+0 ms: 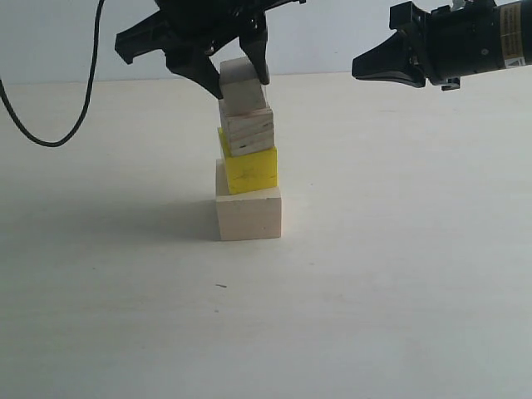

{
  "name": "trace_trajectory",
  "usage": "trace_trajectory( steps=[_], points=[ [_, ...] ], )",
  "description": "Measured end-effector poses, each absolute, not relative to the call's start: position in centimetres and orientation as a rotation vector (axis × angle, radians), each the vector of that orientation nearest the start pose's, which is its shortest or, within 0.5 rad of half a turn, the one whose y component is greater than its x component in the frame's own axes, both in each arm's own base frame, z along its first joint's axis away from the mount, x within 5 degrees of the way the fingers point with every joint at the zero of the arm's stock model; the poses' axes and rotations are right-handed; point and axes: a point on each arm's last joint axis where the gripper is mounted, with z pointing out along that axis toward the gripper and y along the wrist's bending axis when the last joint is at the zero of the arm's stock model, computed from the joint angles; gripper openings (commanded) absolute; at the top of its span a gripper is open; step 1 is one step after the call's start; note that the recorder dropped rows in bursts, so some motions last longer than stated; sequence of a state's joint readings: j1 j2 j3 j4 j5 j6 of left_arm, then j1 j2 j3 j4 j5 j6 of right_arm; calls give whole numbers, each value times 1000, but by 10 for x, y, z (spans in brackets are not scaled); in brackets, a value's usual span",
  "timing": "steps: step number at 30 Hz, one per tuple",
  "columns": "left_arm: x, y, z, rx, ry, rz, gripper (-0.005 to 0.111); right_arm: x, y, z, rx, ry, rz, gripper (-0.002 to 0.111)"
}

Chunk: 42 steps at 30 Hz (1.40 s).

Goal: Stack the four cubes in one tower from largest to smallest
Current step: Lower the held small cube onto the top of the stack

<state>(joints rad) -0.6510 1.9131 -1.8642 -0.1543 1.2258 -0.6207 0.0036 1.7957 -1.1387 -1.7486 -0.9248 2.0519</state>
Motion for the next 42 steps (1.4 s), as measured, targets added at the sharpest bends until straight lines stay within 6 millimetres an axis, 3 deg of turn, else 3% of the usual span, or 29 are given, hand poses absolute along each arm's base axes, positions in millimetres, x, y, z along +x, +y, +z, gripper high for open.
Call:
trace_trajectory(
  steps=[5, 10, 42],
  points=[
    [324, -261, 324, 12, 2872, -484, 2, 363, 73, 233, -228, 2247, 1160, 0],
    [324, -261, 324, 36, 2869, -485, 40, 363, 73, 233, -228, 2247, 1160, 0],
    [324, -261, 325, 61, 2863, -480, 40, 362, 73, 233, -230, 2247, 1163, 0]
  ],
)
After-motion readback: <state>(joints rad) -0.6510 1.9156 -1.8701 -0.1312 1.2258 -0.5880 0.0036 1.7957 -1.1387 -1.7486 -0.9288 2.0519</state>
